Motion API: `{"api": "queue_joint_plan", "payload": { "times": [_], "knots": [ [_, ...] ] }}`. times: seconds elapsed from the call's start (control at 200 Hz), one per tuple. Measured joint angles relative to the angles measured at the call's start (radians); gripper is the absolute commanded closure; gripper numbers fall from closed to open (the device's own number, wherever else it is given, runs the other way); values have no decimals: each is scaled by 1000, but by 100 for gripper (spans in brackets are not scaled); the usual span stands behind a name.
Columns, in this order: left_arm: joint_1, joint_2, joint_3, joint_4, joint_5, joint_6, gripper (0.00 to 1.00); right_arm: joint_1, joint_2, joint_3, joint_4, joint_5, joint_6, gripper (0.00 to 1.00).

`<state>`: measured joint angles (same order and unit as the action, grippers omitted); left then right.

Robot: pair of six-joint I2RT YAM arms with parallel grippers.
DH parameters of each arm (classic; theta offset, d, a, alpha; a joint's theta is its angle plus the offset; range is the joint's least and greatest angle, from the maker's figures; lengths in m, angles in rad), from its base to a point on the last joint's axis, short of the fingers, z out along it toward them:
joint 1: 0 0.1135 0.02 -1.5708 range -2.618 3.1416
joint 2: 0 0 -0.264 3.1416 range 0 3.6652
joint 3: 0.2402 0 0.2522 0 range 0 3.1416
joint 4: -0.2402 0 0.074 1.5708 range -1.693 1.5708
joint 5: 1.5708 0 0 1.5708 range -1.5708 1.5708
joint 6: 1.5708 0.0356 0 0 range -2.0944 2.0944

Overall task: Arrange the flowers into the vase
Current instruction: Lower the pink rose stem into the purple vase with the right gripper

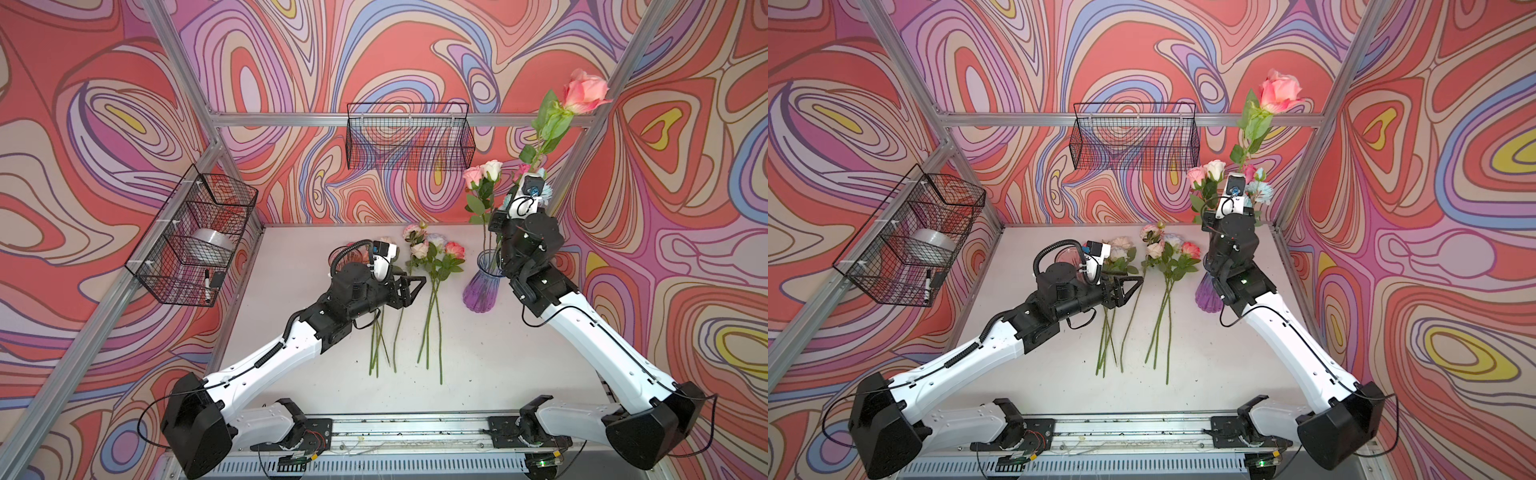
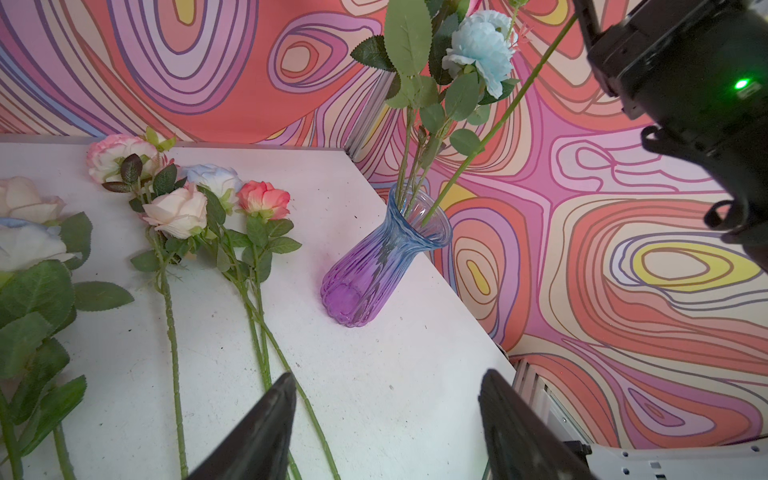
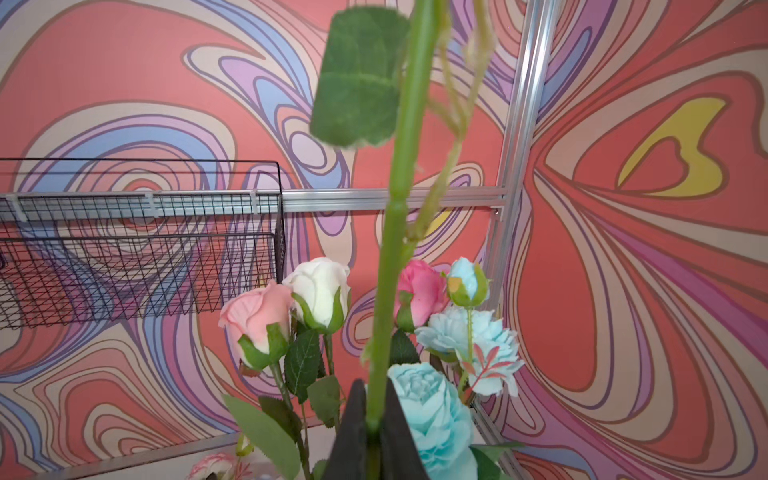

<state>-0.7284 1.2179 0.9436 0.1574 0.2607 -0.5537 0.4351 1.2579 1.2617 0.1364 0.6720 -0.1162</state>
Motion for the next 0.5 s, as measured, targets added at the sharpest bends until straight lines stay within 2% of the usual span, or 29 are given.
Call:
{"api": "queue_joint_plan", "payload": {
  "times": [0.501],
  "knots": [
    [0,2,0,0,0,0,30,0,-12,-174,-108,-41,147,90]
  ]
}}
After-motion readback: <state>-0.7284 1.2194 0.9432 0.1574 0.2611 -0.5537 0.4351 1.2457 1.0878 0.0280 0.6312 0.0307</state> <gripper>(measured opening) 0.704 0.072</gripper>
